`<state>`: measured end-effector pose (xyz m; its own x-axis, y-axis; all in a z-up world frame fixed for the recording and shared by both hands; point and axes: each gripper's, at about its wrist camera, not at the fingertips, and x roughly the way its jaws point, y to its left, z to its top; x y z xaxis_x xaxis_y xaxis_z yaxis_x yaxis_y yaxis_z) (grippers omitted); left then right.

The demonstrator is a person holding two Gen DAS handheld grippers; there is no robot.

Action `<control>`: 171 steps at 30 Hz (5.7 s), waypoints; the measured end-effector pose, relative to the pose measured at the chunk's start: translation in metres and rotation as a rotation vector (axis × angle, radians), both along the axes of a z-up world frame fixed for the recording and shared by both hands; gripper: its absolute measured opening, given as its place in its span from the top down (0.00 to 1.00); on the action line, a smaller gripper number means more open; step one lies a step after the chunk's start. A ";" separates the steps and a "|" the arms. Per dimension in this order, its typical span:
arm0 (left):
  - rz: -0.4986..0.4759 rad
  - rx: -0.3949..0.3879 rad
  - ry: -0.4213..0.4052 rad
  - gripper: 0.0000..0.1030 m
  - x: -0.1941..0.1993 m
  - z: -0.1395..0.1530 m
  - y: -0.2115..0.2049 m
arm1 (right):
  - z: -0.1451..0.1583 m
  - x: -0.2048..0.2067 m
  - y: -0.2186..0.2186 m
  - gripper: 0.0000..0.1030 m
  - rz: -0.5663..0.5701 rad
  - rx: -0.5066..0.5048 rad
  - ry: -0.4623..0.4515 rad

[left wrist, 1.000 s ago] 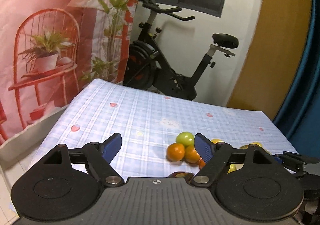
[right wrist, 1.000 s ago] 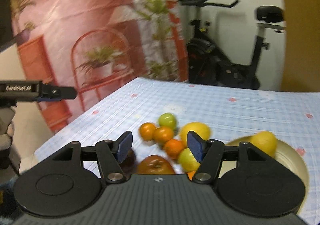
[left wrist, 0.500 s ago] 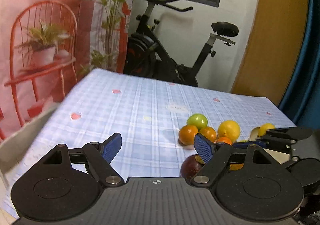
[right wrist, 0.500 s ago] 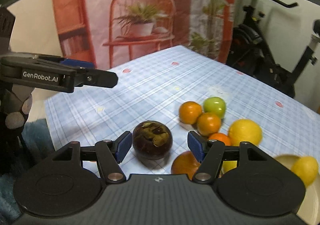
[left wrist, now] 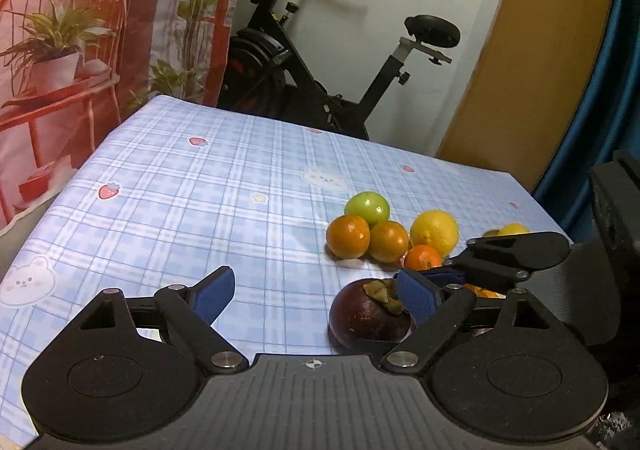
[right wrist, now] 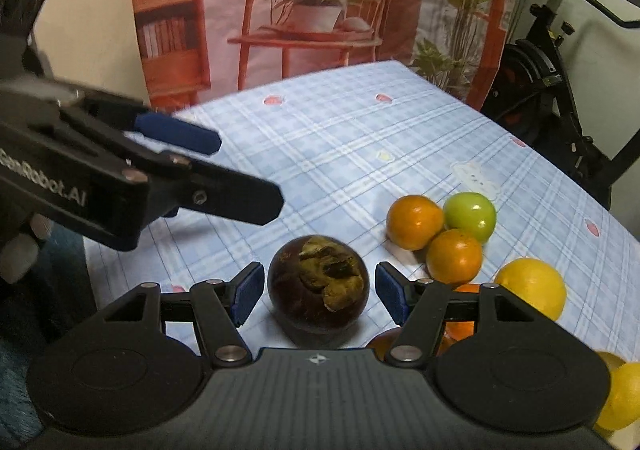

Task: Organize fruits
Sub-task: 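Move the left gripper to the dark purple mangosteen, then close the left gripper around the mangosteen, then carry the mangosteen with the left gripper onto the beige plate beside the lemon, then open the left gripper and lift it off the mangosteen, then move the left gripper to the red apple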

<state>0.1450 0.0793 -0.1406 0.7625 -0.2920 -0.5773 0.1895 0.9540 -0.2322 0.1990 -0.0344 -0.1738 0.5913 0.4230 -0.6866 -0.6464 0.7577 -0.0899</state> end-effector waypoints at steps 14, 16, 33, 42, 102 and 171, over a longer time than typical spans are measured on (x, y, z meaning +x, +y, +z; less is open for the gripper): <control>-0.106 -0.093 0.100 0.13 0.010 -0.019 -0.005 | -0.005 -0.012 0.013 0.38 0.034 0.022 -0.093; -0.108 -0.110 0.120 0.14 0.014 -0.024 -0.004 | -0.006 -0.013 0.013 0.38 0.032 0.028 -0.097; -0.093 -0.201 0.178 0.34 0.027 -0.039 0.008 | -0.013 -0.015 0.006 0.38 -0.020 0.041 -0.098; -0.055 -0.212 0.167 0.32 0.027 -0.038 0.015 | -0.016 -0.012 0.002 0.38 -0.038 0.078 -0.054; -0.401 0.081 0.019 0.43 0.067 0.015 -0.139 | 0.025 -0.037 -0.149 0.38 -0.465 0.396 -0.179; -0.064 0.046 -0.023 0.32 0.040 0.024 -0.060 | 0.018 -0.052 -0.146 0.28 -0.489 0.343 -0.228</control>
<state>0.1852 0.0197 -0.1163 0.7567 -0.3139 -0.5735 0.2550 0.9494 -0.1833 0.1469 -0.1804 -0.1562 0.8871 0.2403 -0.3940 -0.2116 0.9705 0.1155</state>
